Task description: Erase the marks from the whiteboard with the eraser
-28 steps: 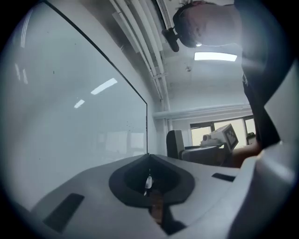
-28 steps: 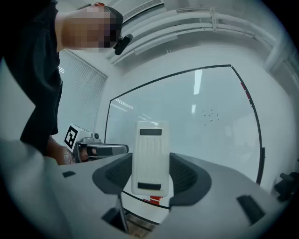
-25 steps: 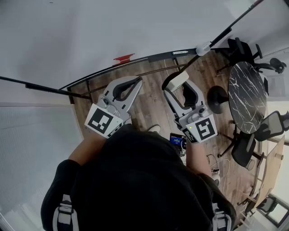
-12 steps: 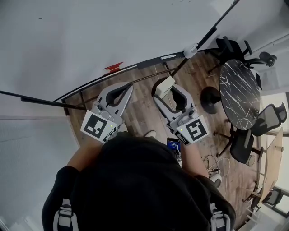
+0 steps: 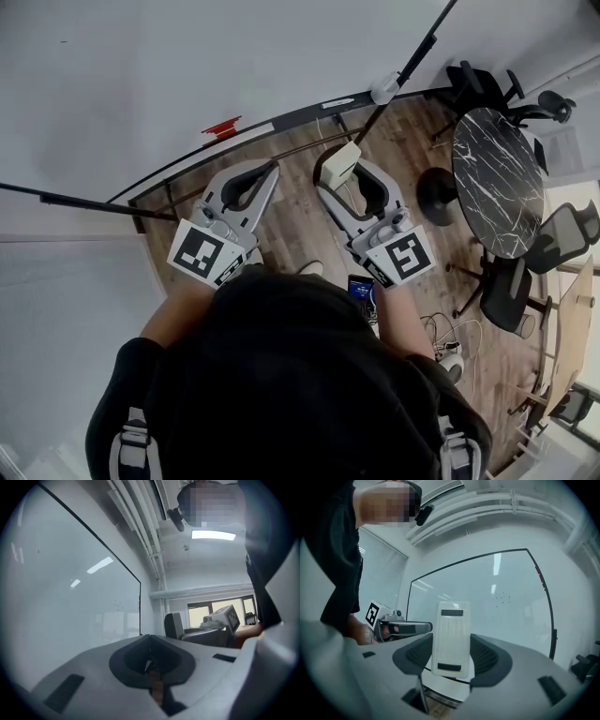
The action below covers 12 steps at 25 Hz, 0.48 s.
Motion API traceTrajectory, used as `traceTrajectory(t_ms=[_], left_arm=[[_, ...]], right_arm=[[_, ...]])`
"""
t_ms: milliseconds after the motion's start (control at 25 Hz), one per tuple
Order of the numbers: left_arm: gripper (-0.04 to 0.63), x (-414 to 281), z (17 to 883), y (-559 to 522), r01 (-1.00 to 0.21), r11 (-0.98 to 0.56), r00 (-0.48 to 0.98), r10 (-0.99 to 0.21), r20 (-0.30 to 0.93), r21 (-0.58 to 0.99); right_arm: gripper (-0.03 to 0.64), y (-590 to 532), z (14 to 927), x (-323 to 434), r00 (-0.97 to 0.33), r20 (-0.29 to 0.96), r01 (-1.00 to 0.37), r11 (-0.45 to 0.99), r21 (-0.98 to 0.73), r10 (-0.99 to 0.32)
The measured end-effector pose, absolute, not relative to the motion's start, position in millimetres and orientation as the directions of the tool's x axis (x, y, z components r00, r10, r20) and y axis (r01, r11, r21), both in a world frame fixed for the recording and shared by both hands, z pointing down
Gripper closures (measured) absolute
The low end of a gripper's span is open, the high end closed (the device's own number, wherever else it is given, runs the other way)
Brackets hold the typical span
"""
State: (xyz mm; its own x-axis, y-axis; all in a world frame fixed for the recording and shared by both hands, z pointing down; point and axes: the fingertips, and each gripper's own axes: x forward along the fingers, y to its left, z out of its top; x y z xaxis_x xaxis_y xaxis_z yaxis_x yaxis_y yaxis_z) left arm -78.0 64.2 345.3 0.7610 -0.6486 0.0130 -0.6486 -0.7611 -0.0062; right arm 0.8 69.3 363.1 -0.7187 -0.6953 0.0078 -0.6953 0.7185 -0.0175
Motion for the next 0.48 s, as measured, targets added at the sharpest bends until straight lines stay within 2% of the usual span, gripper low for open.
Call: traceTrajectory(t_ms=[480], left_arm=[[0.591, -29.4, 340.9, 72.0, -0.682, -0.731, 0.731, -0.682, 0.031, -0.022]], right_arm=[[0.37, 82.7, 360.8, 48.7, -0.75, -0.011, -0.661, 0.75, -0.005, -0.661]])
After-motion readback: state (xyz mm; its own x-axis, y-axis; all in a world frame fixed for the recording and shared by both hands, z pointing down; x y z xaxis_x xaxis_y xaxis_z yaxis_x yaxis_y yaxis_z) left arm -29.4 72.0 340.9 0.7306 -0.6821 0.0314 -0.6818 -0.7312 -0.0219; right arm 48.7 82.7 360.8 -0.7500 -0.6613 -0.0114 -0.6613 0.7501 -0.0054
